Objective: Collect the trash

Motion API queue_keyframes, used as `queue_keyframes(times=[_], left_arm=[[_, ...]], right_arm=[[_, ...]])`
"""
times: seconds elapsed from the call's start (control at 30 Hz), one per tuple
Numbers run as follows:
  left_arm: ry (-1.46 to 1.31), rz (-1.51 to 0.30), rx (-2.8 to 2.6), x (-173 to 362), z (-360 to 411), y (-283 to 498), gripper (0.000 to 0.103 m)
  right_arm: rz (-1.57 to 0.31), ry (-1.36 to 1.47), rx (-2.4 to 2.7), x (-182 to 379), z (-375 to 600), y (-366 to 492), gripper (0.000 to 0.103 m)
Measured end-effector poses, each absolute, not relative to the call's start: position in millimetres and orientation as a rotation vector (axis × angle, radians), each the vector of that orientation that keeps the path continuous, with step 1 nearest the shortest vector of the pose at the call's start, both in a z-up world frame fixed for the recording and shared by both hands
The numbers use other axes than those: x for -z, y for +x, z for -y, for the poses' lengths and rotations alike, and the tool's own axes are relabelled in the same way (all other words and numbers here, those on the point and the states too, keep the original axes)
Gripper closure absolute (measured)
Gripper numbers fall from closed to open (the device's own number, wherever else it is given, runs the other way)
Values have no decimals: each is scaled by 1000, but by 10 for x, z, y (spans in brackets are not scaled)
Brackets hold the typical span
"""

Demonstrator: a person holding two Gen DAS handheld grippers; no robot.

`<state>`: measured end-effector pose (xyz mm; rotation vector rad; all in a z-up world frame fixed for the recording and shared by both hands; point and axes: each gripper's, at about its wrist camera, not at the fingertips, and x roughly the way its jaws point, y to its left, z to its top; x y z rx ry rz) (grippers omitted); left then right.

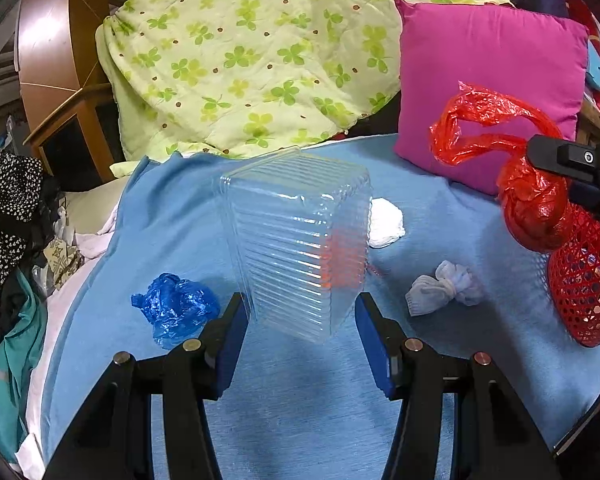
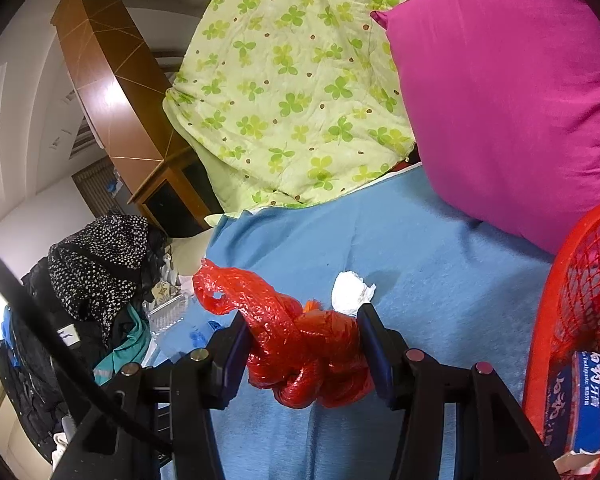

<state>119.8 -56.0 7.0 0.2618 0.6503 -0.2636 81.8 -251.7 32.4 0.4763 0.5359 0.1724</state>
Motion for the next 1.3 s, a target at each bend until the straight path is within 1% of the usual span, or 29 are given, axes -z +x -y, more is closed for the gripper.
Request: queue_keyframes(times=[0.43, 0.83, 1.3], left_arm=[[285, -612, 262, -122, 608, 1079, 47], [289, -572, 255, -295, 686, 729, 47], [319, -535, 241, -487, 665, 392, 47]], right_arm=[[-477, 444, -168, -444, 2584, 664, 48], [-411, 381, -148, -565, 2547, 512, 48], [-355, 422, -149, -619, 2568, 248, 48]])
